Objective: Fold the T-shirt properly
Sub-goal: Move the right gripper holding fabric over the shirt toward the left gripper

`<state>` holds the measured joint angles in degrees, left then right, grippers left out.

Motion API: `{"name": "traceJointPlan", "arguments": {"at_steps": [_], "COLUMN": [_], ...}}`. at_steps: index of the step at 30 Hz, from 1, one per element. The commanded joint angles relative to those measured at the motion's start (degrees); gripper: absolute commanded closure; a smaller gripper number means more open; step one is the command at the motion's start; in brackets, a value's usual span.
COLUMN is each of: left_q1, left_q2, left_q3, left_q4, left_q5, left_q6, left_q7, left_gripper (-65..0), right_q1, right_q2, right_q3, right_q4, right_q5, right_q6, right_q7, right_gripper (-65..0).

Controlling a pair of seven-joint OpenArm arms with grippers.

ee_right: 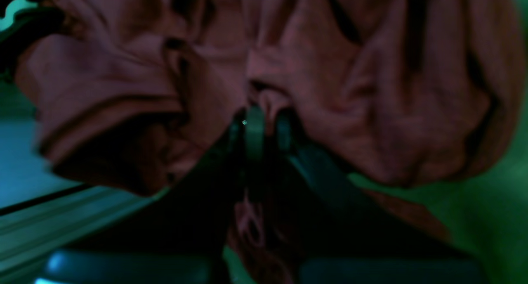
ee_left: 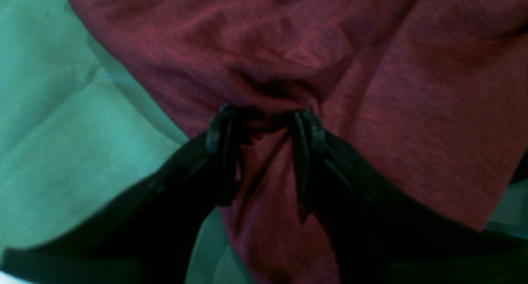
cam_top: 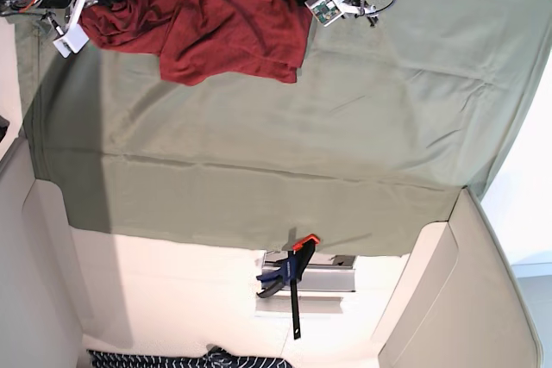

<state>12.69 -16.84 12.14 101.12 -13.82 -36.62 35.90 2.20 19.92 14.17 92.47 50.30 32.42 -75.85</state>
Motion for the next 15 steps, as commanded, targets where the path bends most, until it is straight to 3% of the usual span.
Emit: {"name": "traceJointPlan", "arguments": {"at_steps": [1, 9, 15], "left_q1": [-0.48, -1.55, -1.51], "left_q2": [-0.17, -0.17, -0.74], "left_q3": [-0.22, -0.24, -0.22], "left_q4": [0.81, 5.2, 14.88], "left_q5": [-1.6, -4.52, -5.7], "left_q6": [0.0, -0.02, -0.04], "left_q7": [-1.42, -0.85, 3.85], "left_gripper": [-25.5, -25.5, -25.5], "right_q1": [0.11, -2.08, -2.03], "right_q2": [0.15, -7.39, -12.2], "right_q3": [0.26, 0.26, -0.5], "right_q4": [1.86, 6.21, 7.52], "right_q5": [1.03, 0.92, 0.83], "right_q6": [0.87, 0.87, 0.87], "right_q7": [0.79, 1.51, 2.36], "right_gripper": [0.0, 0.0, 0.0]}}
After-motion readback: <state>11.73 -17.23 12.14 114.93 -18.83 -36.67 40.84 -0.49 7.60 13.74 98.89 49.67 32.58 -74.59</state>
